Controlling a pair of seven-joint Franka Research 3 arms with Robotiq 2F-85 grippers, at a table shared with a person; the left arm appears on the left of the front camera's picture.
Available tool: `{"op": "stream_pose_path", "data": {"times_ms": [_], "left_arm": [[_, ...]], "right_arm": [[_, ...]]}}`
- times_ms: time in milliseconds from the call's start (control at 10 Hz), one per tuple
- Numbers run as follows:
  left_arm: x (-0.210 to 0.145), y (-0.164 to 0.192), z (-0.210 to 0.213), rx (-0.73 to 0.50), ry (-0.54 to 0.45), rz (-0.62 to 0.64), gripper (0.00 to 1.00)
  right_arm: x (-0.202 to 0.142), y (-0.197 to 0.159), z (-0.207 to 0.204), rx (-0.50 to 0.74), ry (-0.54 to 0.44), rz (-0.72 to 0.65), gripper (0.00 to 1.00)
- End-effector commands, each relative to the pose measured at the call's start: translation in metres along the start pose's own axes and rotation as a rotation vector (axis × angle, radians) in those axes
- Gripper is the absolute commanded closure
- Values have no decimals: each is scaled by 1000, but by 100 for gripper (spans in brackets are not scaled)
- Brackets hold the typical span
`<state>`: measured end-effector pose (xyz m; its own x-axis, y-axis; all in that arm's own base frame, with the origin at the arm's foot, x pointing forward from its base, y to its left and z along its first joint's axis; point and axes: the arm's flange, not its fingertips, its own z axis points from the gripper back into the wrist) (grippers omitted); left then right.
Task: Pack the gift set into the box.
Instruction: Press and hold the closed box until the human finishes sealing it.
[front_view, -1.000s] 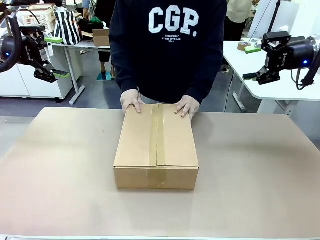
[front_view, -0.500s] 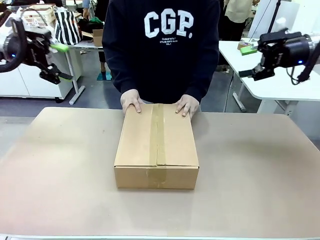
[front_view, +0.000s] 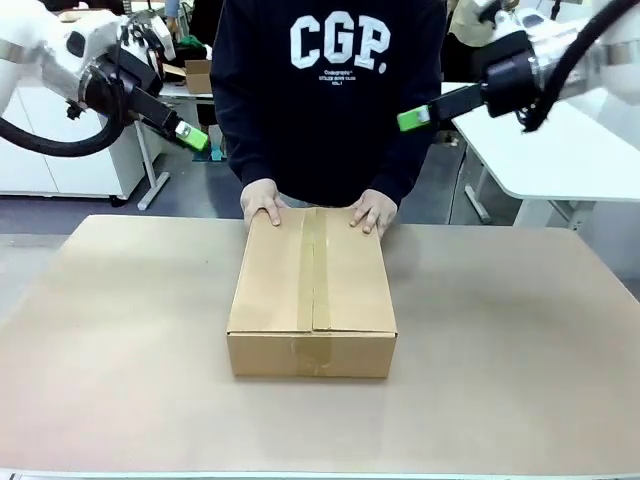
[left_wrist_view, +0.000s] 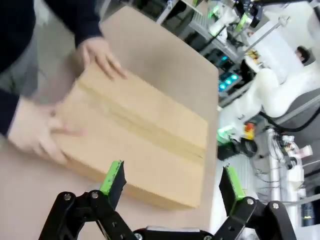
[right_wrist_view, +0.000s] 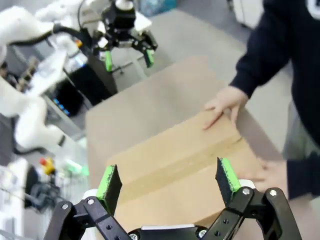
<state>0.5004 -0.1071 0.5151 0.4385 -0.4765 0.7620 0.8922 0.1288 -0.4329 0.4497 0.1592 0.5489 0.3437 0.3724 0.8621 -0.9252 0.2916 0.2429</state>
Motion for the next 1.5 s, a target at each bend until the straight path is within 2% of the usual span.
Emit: {"op": "stream_pose_path", "data": {"times_ms": [0, 100, 200, 400, 500, 600, 700, 800, 900, 1000, 1100, 1200, 1400], "left_arm": [[-21, -33, -20, 19, -143, -280, 0], [-24, -42, -20, 21, -156, -322, 0], [0, -15, -9, 38, -65, -132, 0], [0, -15, -9, 38, -65, -132, 0], [-8, -28, -15, 54, -103, -205, 0], [-11, -24, -39, 54, -159, -413, 0], [-25, -15, -53, 176, -149, -579, 0], [-43, -6, -66, 217, -170, -674, 0], [-65, 5, -78, 198, -213, -700, 0], [-90, 15, -96, 103, -229, -674, 0], [-106, 16, -116, 7, -193, -634, 0], [-116, 10, -134, -88, -170, -580, 0], [-124, 4, -153, -156, -135, -533, 0]], "right_arm": [[-18, 38, -17, -106, 37, 191, 0], [-20, 56, -14, -203, 104, 197, 0], [0, 20, -11, -28, 29, 119, 0], [0, 20, -11, -28, 29, 119, 0], [-6, 39, -12, -74, 62, 171, 0], [-11, 29, -38, 34, 51, 337, 0], [-27, 20, -50, 58, 17, 404, 0], [-51, 12, -60, 69, -47, 467, 0], [-80, 2, -74, 34, -94, 495, 0], [-113, -7, -93, -31, -110, 510, 0], [-136, -10, -110, -63, -90, 525, 0], [-155, -10, -126, -52, -67, 505, 0], [-183, -7, -145, -2, -31, 436, 0]]}}
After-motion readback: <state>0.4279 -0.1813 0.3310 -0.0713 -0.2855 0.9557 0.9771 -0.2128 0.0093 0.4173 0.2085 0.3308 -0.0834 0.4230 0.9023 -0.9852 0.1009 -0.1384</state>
